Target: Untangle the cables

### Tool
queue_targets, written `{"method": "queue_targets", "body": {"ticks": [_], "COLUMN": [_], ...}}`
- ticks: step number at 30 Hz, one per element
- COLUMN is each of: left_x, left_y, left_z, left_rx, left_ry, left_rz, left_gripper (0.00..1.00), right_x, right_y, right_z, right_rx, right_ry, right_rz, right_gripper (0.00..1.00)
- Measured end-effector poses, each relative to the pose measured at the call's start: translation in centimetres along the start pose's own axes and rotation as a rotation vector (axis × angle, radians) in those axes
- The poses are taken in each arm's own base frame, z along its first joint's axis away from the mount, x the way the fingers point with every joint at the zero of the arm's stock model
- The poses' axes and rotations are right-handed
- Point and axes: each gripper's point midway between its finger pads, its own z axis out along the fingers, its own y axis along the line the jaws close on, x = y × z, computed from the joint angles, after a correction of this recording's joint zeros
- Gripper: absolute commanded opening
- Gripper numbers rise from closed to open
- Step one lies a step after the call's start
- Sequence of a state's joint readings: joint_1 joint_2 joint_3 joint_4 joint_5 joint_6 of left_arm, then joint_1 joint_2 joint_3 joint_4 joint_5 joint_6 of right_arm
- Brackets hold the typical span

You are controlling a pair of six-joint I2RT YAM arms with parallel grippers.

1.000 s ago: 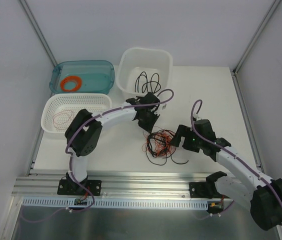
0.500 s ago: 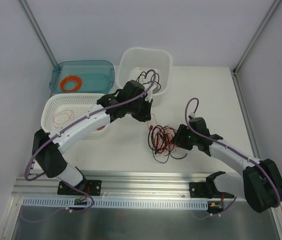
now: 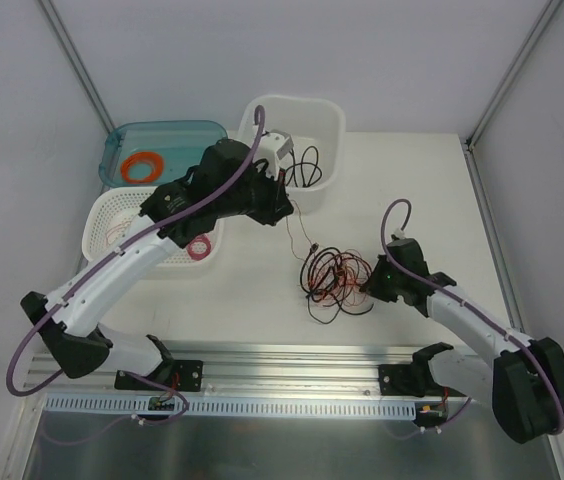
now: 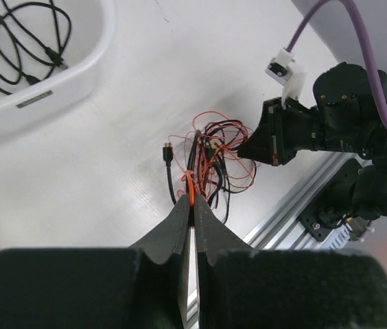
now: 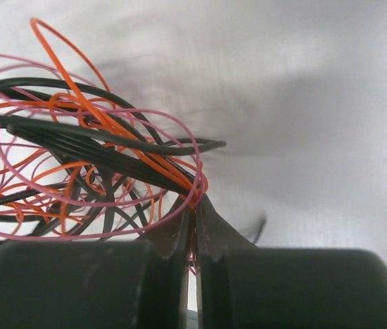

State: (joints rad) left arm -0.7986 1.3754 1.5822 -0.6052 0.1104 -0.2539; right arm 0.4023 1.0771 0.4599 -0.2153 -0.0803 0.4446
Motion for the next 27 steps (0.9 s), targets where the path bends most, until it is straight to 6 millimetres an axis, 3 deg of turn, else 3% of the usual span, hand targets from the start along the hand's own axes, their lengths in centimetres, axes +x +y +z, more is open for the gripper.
{"method": "queue_targets", "body": {"ticks": [5,11,19,27], "left_x": [-3.1,-6.6,-11.0,-13.7], "left_y": [0.9,3.8,4.3,4.6], "left_z": [-4.2,-9.8,-17.3,-22.0], "left_rx": [-0.078,-0.222,-0.284,-0.355], "left_ry": [-0.121,-0.278,-0.493,-0.608], "left_rz": [-0.008,-0.055,-0.080,-0.066], "left_gripper": [0.00,0.00,0.00,0.00], "right_x": [-1.4,-2.7,-2.4,-2.0], "right_y": [-2.5,-5.3,-6.5,-6.7], "right_z": [-1.7,-4.0,-5.0,-5.2], "right_rx": [0.077,0.173,0.216,0.229], "right_ry": [-0.066,-0.121,-0.110,-0.091], "right_rz": [0.016,0.037,0.038,0.024], "right_gripper": [0.01,0.01,0.01,0.04]}}
